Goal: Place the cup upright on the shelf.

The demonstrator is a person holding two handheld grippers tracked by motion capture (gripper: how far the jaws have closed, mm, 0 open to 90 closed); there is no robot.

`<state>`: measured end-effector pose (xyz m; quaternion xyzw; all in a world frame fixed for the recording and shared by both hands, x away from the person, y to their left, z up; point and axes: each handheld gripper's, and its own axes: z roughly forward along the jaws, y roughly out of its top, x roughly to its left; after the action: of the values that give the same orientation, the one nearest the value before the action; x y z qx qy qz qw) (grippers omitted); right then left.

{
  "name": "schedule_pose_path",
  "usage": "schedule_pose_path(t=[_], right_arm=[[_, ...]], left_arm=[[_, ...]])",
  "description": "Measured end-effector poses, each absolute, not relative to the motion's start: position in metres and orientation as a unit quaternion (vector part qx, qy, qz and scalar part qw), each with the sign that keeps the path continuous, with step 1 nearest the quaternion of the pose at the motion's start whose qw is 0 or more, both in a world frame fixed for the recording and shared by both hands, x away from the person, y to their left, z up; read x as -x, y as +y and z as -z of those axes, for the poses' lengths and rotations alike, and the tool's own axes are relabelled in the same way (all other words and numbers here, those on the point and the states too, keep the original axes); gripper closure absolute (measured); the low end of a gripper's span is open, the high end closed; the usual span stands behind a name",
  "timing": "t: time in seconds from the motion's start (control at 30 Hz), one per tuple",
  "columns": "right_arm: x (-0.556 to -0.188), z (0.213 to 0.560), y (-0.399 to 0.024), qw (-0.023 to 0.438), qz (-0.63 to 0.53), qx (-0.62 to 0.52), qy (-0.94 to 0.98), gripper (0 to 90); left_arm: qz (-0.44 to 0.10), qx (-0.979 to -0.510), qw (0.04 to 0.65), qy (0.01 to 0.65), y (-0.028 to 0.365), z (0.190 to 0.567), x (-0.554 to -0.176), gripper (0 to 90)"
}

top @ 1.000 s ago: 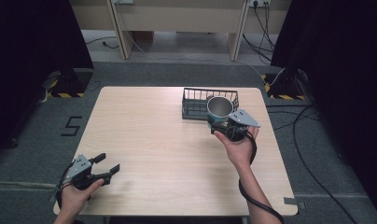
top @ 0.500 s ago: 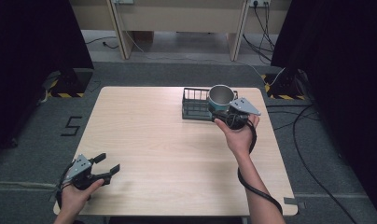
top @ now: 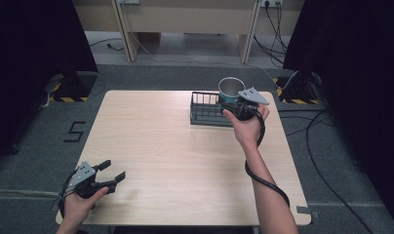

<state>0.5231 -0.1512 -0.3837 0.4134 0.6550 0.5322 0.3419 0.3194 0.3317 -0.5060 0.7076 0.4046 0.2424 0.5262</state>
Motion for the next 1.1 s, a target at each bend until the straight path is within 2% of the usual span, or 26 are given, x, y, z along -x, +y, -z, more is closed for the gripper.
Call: schedule_pose_path(t=[0.7, 1.1], right_arm=[[-0.58, 0.409, -0.14, 0.326, -0.501, -0.465, 0.653, 17.4], [-0.592, 0.419, -0.137, 0.32, -0.485, -0.475, 0.661, 17.3]], left_arm=[[-0.239, -0.706, 0.53, 0.405, 0.332, 0.506, -0.32, 20.5], [-0.238, -0.707, 0.531, 0.403, 0.331, 0.506, -0.32, 20.5]])
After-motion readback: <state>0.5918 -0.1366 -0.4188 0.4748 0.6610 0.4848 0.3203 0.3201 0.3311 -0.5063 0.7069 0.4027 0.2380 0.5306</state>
